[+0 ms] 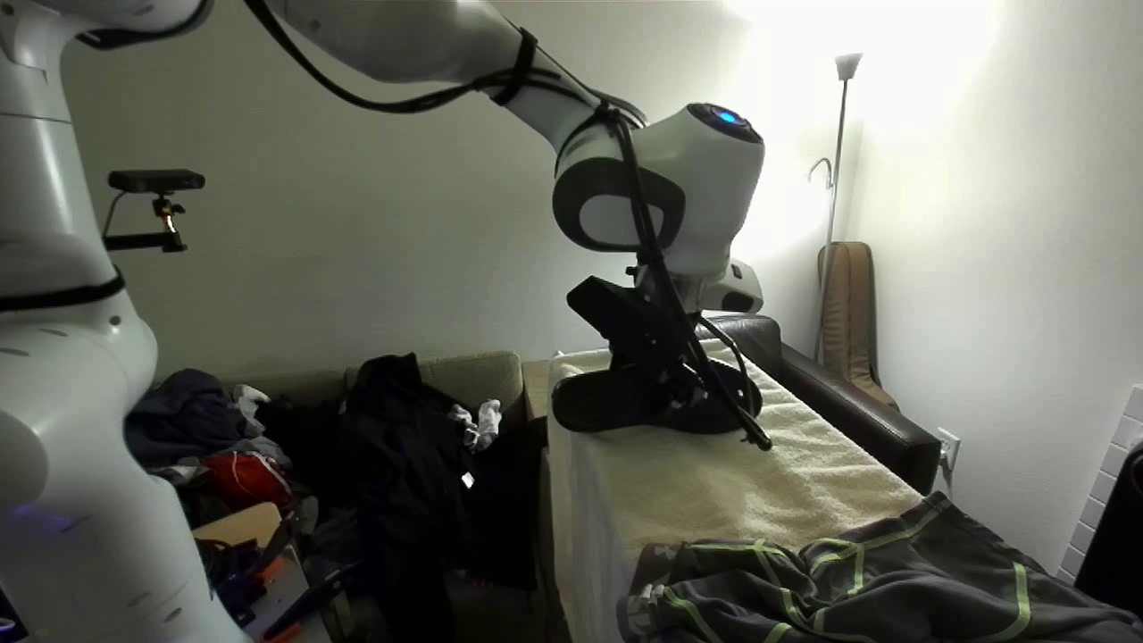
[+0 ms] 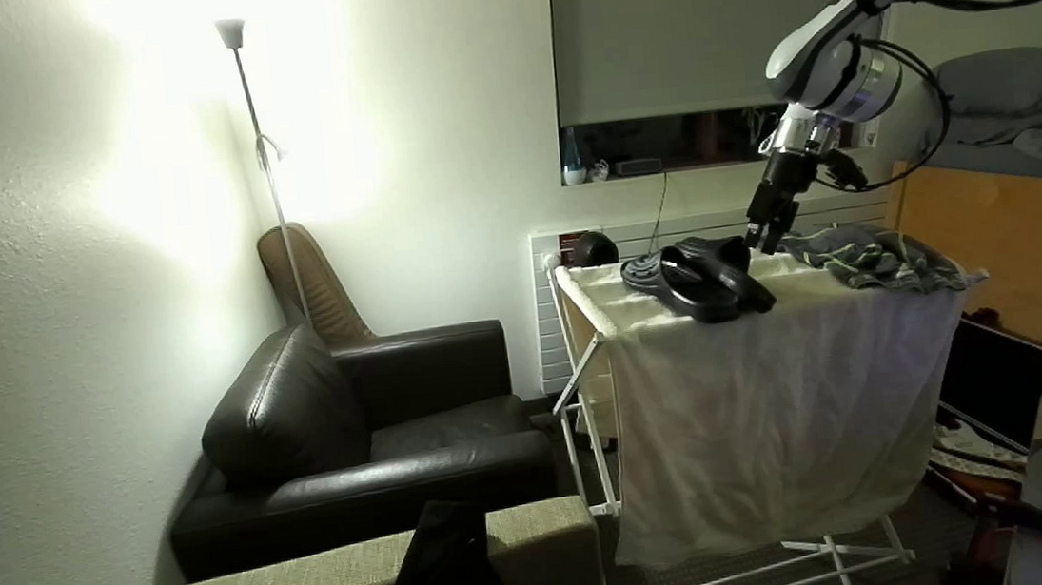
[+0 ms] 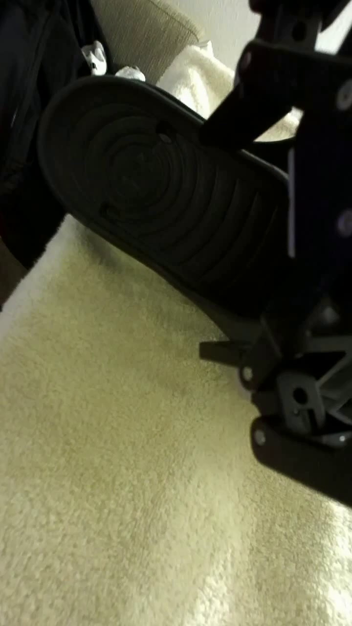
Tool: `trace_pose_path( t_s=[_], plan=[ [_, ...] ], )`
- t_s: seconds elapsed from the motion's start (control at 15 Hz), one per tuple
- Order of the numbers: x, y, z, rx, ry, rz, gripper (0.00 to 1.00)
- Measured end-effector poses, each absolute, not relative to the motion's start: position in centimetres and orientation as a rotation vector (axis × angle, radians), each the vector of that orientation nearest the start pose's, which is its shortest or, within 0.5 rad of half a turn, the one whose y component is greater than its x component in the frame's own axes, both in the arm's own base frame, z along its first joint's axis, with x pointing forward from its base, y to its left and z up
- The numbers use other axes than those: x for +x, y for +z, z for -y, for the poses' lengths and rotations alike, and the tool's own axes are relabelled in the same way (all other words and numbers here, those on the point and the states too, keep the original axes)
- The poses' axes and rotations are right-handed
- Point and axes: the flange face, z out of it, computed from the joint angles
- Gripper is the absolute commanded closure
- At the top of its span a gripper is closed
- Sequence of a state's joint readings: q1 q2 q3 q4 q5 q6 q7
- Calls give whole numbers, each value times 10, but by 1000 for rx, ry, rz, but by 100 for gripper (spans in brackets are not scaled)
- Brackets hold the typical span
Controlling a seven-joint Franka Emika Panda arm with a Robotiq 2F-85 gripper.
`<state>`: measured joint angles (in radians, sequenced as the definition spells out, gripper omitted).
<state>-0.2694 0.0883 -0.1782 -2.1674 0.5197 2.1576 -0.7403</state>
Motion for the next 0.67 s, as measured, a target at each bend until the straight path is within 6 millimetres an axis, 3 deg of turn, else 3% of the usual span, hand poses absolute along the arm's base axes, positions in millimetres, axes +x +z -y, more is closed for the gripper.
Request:
trace_pose_path(
  t_s=[0.67],
  plan=[
    [491,367,217,-2909,-233,-5,0]
  ],
)
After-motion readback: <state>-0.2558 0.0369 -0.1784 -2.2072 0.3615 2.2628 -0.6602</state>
